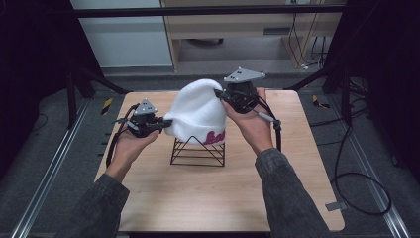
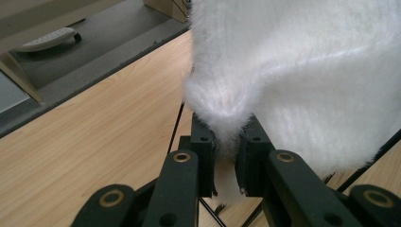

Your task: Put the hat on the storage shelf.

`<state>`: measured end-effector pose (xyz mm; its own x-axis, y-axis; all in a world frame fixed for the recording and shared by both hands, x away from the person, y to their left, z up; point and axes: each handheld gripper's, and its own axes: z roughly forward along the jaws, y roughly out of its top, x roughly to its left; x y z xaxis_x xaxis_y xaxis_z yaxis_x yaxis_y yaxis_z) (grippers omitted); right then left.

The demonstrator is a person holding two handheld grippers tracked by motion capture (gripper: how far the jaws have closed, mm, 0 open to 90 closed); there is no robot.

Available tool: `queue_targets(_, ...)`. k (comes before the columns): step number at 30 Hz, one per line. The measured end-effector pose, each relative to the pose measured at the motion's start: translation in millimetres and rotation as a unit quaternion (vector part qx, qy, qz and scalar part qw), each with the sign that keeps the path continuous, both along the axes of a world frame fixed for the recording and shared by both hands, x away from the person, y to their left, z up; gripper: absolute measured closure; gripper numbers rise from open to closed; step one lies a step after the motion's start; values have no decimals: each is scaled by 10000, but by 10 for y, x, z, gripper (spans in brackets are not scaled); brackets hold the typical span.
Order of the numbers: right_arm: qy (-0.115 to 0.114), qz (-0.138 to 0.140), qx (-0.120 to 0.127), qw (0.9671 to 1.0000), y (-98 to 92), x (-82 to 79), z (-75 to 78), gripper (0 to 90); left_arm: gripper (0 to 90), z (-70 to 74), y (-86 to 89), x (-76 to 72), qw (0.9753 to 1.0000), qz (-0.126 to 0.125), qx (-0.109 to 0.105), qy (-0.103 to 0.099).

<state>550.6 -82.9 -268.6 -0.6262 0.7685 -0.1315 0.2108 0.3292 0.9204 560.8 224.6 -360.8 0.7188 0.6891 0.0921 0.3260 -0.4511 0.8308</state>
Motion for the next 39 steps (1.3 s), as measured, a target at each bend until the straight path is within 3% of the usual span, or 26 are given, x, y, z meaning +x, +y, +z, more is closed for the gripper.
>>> queue_targets(14,18,174,-98,9998,67,-69,-56,811,791,-78,73,-53,10000,-27,1,45)
queue_targets(28,114,255,-8,9996,-13,-179,-142,811,788,-99,53,-130,9999,-106,9,24)
queue_targets(39,254,326,-47,9991,-71,-278,-292,808,788,-212,56,-175,9998,-163,68,70)
